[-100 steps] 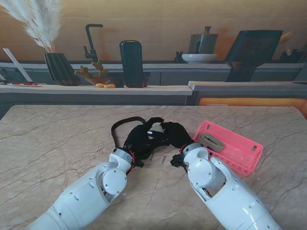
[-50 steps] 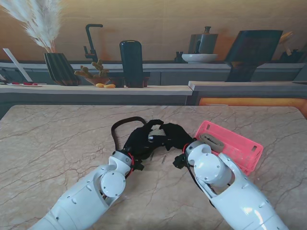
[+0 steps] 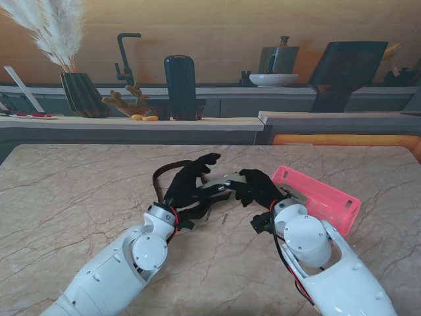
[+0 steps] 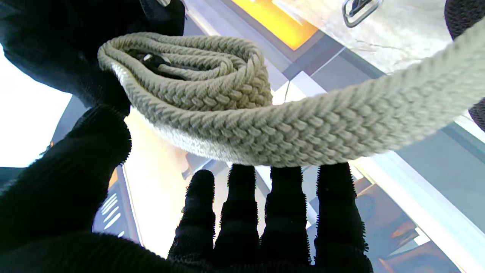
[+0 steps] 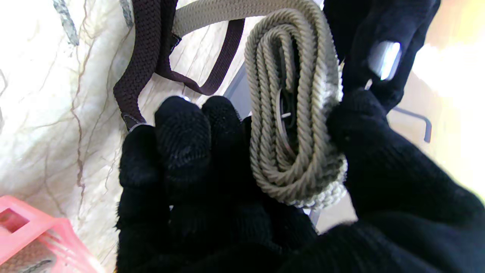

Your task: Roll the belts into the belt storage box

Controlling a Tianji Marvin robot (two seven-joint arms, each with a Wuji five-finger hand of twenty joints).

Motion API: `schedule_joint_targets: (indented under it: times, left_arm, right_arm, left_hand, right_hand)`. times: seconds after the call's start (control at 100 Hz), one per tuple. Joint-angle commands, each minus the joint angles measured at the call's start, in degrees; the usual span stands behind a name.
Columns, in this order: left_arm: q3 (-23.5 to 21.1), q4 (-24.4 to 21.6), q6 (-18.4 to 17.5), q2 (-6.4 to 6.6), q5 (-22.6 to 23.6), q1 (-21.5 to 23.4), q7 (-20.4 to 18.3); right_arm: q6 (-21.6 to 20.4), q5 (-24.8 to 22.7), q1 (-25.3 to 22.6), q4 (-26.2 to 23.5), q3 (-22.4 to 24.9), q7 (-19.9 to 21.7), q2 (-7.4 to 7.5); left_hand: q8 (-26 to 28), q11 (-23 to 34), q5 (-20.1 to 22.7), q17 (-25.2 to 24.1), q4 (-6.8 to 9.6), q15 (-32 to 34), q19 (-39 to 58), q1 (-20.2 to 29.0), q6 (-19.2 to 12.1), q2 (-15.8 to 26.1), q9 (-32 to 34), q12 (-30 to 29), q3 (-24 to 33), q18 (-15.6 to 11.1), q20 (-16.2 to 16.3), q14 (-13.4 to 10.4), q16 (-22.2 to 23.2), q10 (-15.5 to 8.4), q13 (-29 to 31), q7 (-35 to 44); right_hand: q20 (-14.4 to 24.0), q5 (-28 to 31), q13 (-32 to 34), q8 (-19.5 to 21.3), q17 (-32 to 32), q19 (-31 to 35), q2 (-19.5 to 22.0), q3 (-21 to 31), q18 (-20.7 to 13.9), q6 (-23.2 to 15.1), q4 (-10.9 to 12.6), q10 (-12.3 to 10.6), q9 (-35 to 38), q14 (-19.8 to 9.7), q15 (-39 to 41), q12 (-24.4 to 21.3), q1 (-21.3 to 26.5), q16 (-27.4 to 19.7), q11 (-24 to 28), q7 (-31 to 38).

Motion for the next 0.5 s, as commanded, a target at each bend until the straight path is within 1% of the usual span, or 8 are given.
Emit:
schedule_joint_targets:
  times: [0.0, 0.06, 0.18, 0.27, 0.32, 0.37, 0.4, 0.49]
  left_arm:
    - [-0.2, -0.6, -0.8, 0.05, -0.5, 0.4, -0.2]
    - [-0.1, -0.3, -1.3, 0.05, -0.5, 0.4, -0.3]
    - [-0.1, 0.3, -2.4, -0.05, -0.8, 0.4, -0.2]
    - [-0.3, 0.3, -3.5, -0.11, -1.7, 0.8, -0.7]
    - [-0.3, 0.4, -3.9, -0.11, -1.6, 0.8, -0.6]
    - [-0.2, 0.4, -4.2, -0.11, -1.5, 0.9, -0.6]
    - [-0.2, 0.4, -4.3, -0.13, -1.5, 0.9, -0.5]
    - [0.1, 0.6, -4.3, -0.40, -1.6, 0.9, 0.1]
  right_arm:
    - [-0.9, 0.4, -0.9, -0.8, 0.5, -0.6, -0.42]
    - [-1.6, 2.5, -1.5, -1.2, 1.2, -0.9, -0.62]
    - [-2.1, 7.3, -2.7, -2.3, 2.4, -1.3, -1.06]
    - [-2.9, 10.6, -3.3, -2.7, 3.2, -1.5, -1.36]
    - [-3.2, 12.9, -3.6, -2.9, 3.6, -1.5, -1.53]
    - [-3.1, 15.2, -3.8, -3.1, 4.0, -1.4, -1.69]
    - [-3.2, 16.6, -3.9, -3.1, 4.2, -1.1, -1.75]
    - [-2.9, 21.5, -4.1, -3.0, 4.8, 0.3, -1.89]
  left_hand:
    - [0.3, -2.6, -2.0, -1.8, -0.37, -3.3, -3.1, -2.8, -2.4, 1.3, -3.5, -1.7, 0.2, -1.1, 0.5, -1.6, -2.4, 0.1, -3.8, -2.9]
    - [0.4, -4.1, -2.5, -3.0, -0.79, -5.7, -6.1, -4.1, -2.9, 1.1, -5.4, -2.9, 0.1, -2.3, -0.1, -3.0, -3.9, 0.4, -6.5, -3.4]
    - [0.5, -6.2, -3.3, -4.3, -1.80, -9.2, -11.1, -7.1, -4.0, 0.3, -7.6, -5.1, 0.4, -4.1, -1.8, -4.4, -6.6, 0.7, -9.2, -4.3]
    - [0.5, -7.2, -4.1, -5.2, -2.70, -11.0, -14.2, -9.5, -5.0, -1.1, -8.9, -6.4, 2.2, -5.2, -3.0, -4.9, -8.1, 0.8, -10.6, -4.8]
    - [0.4, -7.4, -4.6, -5.2, -3.03, -11.4, -14.8, -10.5, -5.5, -1.4, -9.1, -6.7, 2.5, -5.4, -3.3, -5.2, -8.4, 0.7, -10.7, -5.0]
    - [0.3, -7.5, -5.0, -5.4, -3.14, -11.8, -15.2, -10.9, -5.8, -1.7, -9.3, -6.8, 2.9, -5.7, -3.4, -5.4, -8.7, 0.7, -10.9, -5.1]
    - [0.3, -7.5, -5.3, -5.1, -3.43, -12.4, -16.1, -11.5, -6.0, -2.2, -9.4, -7.1, 4.3, -5.8, -3.9, -5.5, -9.4, 0.7, -10.8, -5.1]
    - [0.2, -7.4, -6.2, -5.2, -3.61, -12.4, -16.4, -11.8, -6.2, -2.3, -9.8, -7.1, 4.6, -6.3, -4.0, -5.6, -9.5, 0.6, -11.0, -5.2]
  right_hand:
    - [1.0, 4.5, 0.8, 2.2, -0.1, 1.5, 4.5, 11.4, -3.7, -14.6, 2.3, 1.5, -0.3, -1.6, 2.7, 1.2, 10.4, 0.8, 2.7, 10.4]
    - [1.1, 4.4, 0.6, 2.3, 0.0, 1.5, 4.8, 11.2, -4.0, -14.9, 2.3, 1.3, -0.4, -1.9, 2.7, 1.3, 10.4, 0.8, 2.8, 10.6]
    - [1.1, 3.9, 0.4, 2.6, -0.1, 1.3, 5.2, 10.8, -4.1, -15.3, 2.3, 1.1, -0.8, -2.3, 3.2, 1.6, 10.5, 1.2, 3.2, 10.9]
    - [1.1, 3.5, 0.4, 2.9, 0.1, 1.0, 5.5, 10.3, -4.6, -15.9, 2.3, 0.7, -1.0, -3.0, 3.4, 1.9, 10.5, 1.5, 3.5, 11.2]
    - [1.1, 3.4, 0.4, 3.0, 0.3, 0.9, 5.6, 10.1, -4.8, -16.0, 2.3, 0.7, -1.0, -3.1, 3.5, 2.0, 10.5, 1.6, 3.6, 11.3]
    - [1.1, 3.4, 0.5, 3.0, 0.4, 0.8, 5.7, 9.9, -5.0, -16.1, 2.4, 0.7, -1.0, -3.3, 3.7, 2.2, 10.5, 1.7, 3.7, 11.3]
    - [1.1, 3.3, 0.5, 3.0, 0.5, 0.8, 5.8, 9.8, -5.1, -16.2, 2.4, 0.6, -1.0, -3.4, 3.8, 2.2, 10.5, 1.9, 3.8, 11.4]
    - [1.1, 3.2, 0.6, 3.0, 0.7, 0.8, 6.0, 9.5, -5.3, -16.5, 2.4, 0.4, -1.1, -3.7, 3.9, 2.4, 10.4, 2.0, 3.9, 11.4]
